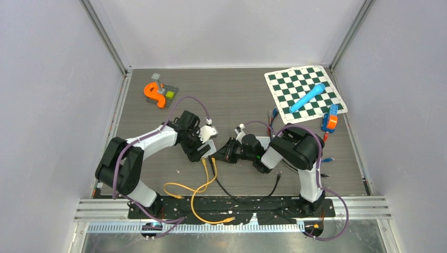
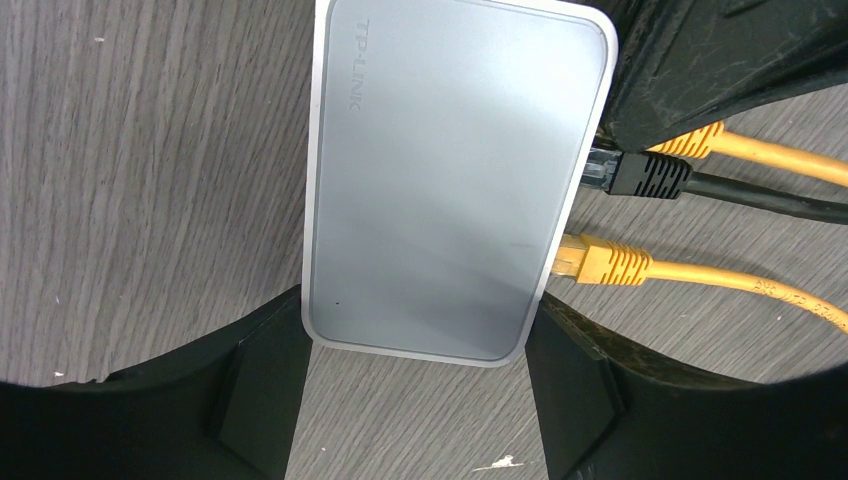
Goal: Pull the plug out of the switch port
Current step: Pull the connector from the switch port, then place the connector at the center of the board.
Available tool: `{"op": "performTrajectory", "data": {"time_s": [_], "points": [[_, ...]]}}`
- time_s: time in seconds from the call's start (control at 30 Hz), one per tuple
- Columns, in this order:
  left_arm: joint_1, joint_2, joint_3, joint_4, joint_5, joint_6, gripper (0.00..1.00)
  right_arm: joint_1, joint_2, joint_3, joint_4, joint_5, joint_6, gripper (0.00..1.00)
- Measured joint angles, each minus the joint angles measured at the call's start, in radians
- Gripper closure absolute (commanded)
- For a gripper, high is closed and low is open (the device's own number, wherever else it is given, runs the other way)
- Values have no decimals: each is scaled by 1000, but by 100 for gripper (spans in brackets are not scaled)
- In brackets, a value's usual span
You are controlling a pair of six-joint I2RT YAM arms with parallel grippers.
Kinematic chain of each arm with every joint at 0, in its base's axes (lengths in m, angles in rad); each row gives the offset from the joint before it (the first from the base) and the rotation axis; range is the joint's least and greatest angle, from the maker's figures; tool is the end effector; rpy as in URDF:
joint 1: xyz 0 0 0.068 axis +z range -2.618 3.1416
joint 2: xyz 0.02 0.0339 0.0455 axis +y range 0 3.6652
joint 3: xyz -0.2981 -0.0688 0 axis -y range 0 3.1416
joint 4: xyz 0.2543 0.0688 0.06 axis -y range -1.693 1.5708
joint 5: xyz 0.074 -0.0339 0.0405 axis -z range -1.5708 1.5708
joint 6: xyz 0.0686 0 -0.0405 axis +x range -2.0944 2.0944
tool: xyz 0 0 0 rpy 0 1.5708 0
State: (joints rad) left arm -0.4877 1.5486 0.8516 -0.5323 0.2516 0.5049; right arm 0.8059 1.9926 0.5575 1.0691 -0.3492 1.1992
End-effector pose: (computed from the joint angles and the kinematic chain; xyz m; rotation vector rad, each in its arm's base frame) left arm 0.2517 -0.1528 0.1620 1.3763 2.4143 -0.3472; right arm 0.2359 0.2797 0.0921 0.1753 2.3036 1.5470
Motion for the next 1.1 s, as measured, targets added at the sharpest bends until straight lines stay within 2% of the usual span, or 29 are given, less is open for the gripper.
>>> {"op": "performTrajectory", "data": {"time_s": [0.13,0.47,0.93,1.1], "points": [[5,0,-2,0,0,-1,35,0,0,0,3,0,-4,95],[10,0,-5,5,-7,-11,35,1,-5,0,-7,-4,-45,95],[17,0,-5,19,-34,-37,34,24,-137,-60,-175,-44,-198,95],[17,-10,-17,26,-35,-41,34,28,-295,-80,-335,-6,-291,95]]}}
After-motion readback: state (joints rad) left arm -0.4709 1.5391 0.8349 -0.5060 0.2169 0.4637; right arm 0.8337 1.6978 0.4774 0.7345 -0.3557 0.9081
